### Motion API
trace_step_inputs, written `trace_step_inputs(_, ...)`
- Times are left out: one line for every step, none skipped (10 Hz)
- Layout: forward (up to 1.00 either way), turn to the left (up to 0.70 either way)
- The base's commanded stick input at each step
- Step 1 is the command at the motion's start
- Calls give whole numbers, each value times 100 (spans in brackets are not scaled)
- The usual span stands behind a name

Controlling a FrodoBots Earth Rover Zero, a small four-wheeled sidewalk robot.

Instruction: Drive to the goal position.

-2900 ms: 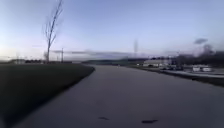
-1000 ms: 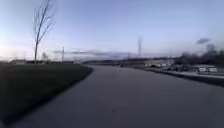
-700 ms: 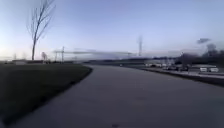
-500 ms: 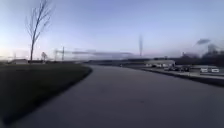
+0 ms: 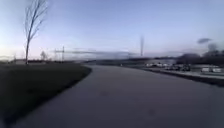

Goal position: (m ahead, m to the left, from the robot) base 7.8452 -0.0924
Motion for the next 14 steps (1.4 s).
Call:
trace_step_inputs(91,1)
trace_step_inputs(91,1)
trace_step_inputs(91,1)
trace_step_inputs(91,1)
trace_step_inputs(96,1)
trace_step_inputs(97,1)
trace_step_inputs(99,1)
trace_step_inputs(100,1)
trace_step_inputs(100,1)
trace_step_inputs(100,1)
trace_step_inputs(100,1)
trace_step_inputs(100,1)
trace_step_inputs(100,1)
trace_step_inputs(100,1)
